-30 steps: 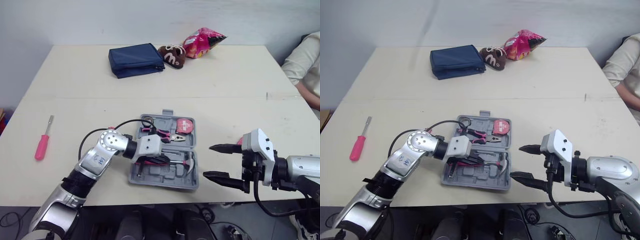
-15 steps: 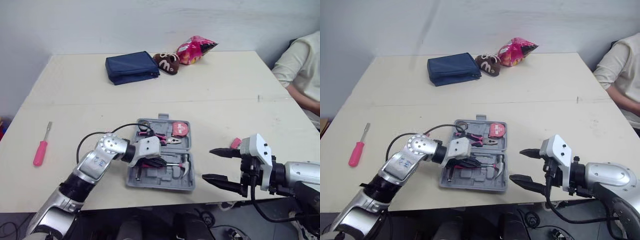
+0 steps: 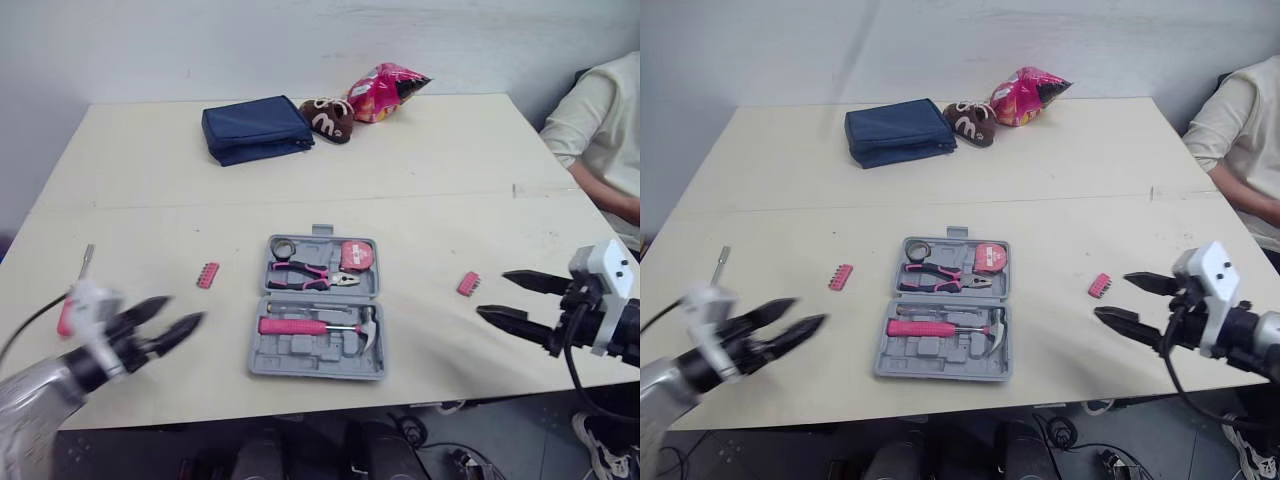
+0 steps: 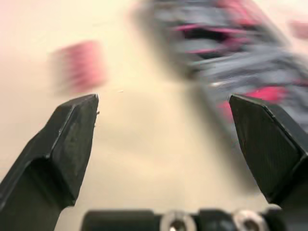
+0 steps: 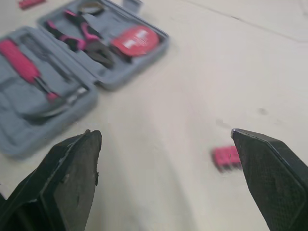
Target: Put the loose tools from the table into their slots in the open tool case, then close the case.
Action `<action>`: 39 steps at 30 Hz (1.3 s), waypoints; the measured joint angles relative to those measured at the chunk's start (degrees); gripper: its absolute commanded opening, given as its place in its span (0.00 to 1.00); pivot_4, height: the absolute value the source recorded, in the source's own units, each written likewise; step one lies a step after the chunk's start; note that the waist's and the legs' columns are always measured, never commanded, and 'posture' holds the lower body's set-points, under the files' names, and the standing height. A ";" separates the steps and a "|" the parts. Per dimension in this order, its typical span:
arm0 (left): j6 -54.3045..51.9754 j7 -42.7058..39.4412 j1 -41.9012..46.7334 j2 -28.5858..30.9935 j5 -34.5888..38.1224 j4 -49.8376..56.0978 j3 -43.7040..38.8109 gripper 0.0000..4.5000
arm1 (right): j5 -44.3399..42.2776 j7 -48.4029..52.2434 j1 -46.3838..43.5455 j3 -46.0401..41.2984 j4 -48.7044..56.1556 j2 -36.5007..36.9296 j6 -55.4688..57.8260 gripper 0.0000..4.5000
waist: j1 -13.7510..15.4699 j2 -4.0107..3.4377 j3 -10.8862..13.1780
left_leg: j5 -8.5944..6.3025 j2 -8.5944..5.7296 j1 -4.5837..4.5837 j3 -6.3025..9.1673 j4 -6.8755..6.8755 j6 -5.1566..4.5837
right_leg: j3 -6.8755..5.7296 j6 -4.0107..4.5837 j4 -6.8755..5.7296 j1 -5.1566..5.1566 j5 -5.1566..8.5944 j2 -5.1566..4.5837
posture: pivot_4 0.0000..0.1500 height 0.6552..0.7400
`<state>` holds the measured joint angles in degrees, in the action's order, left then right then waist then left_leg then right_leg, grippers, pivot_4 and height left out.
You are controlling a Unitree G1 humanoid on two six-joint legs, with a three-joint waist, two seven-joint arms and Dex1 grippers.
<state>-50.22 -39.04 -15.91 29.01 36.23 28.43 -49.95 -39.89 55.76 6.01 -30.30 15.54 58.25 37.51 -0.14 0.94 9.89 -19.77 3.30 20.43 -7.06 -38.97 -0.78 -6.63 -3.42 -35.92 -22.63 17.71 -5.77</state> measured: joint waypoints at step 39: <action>-3.51 23.92 8.27 4.41 2.64 5.78 18.13 0.98 | -7.39 -1.93 -18.56 13.67 15.85 -5.40 6.63 1.00 | 0.09 -0.49 0.23 | 0.11 0.09 0.73 -0.16 0.12 0.63 | 0.04 0.10 -0.15 -0.94 0.05 0.02 | 1.00 1.00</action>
<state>-53.73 -15.12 -7.63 33.42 38.87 34.20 -31.82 -47.27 53.83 -12.55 -16.63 31.40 52.85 44.13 -0.05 0.45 10.11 -19.67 3.39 21.16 -7.23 -38.84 -0.15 -6.58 -3.32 -36.08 -23.57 17.75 -5.75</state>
